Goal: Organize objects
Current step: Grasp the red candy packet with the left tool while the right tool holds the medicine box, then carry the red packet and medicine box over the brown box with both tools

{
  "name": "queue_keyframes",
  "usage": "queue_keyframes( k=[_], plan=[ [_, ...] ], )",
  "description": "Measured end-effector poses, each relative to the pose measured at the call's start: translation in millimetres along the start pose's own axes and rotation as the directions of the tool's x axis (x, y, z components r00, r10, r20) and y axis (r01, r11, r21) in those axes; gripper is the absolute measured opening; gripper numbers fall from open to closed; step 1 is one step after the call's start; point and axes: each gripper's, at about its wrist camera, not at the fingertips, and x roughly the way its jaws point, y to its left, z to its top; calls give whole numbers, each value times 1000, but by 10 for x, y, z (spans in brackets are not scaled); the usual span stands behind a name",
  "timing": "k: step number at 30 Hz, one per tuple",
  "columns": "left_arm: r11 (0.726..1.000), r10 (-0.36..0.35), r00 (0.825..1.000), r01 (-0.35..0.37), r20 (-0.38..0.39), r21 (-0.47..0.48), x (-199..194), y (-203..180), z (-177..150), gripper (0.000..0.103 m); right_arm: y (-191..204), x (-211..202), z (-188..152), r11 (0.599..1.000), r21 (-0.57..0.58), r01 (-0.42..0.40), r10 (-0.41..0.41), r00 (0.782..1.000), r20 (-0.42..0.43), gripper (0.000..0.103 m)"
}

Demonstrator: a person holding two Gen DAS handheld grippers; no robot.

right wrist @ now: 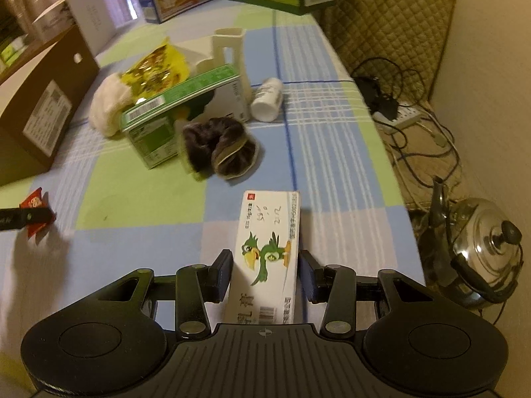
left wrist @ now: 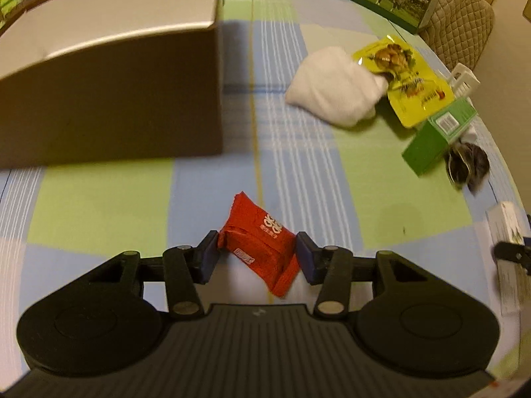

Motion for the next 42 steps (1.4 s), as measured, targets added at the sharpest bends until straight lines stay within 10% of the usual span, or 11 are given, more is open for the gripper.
queue_keyframes(
  k=[8,13,18,26,33,42],
  plan=[
    [985,-38,998,31,-41,-169,-12,40,21,58,4,-23,-4,999,24,-26,26,1000,-8,41],
    [988,-105,994,107,21,-110,73,-79,138,67,-7,-47,-29,999,32,-30,31,1000,-6,41],
    [999,-46,999,47,-5,11,151,-248,175,66,-12,-78,-39,999,34,-30,29,1000,2,41],
    [990,-1,999,-6,-49,-142,68,-191,90,66,-32,-78,-30,998,40,-37,37,999,14,41],
    [996,14,1000,-16,-21,-90,99,-255,168,28,-15,-67,3,999,23,-37,37,999,22,41],
    [999,27,1000,-26,-10,35,35,-339,55,24,10,-6,17,1000,-1,-19,19,1000,15,41]
  ],
)
